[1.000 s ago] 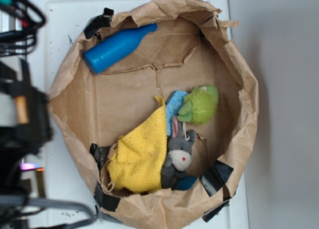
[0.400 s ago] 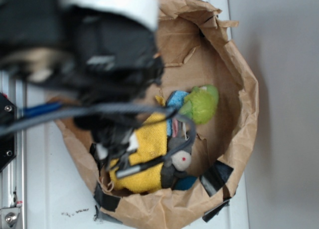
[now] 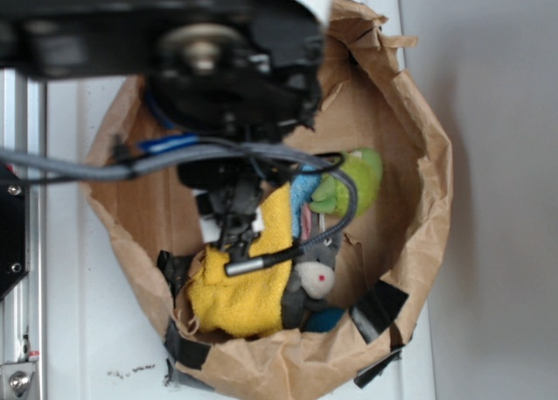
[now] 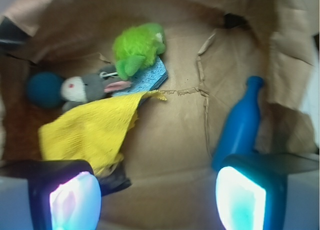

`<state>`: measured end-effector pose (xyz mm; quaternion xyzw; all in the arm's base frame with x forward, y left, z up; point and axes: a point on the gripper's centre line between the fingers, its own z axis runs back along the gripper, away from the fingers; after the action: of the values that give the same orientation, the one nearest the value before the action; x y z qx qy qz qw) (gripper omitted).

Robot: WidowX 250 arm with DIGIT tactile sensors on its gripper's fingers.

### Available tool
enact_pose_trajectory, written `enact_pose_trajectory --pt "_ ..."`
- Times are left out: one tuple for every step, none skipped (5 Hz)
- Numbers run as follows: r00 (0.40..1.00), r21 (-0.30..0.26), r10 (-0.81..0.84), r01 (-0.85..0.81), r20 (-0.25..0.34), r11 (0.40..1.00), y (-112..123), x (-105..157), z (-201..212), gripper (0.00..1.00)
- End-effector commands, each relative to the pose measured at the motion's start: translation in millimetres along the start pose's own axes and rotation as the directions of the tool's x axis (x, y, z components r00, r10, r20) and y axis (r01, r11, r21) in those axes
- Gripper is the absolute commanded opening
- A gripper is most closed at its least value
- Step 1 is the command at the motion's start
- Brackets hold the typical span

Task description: Grab the blue bottle.

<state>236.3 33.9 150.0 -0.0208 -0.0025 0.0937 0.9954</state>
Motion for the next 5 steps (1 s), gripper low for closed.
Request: enact_pose_trajectory --pt "0.999 -0.002 0.014 -0.014 0.032 1.000 6.9 2.6 6.9 1.00" --pt "0.999 -0.002 0.014 -0.014 0.032 1.000 6.9 2.6 6.9 1.00" --pt "0.999 -0.002 0.014 -0.014 0.032 1.000 6.9 2.6 6.9 1.00" --pt "0.996 0.000 0.074 -0.074 0.039 0.997 11.4 15.8 -14.6 1.00" --pt "0.996 -0.008 0.092 -0.092 0.017 0.996 12.9 17.5 -23.0 1.00"
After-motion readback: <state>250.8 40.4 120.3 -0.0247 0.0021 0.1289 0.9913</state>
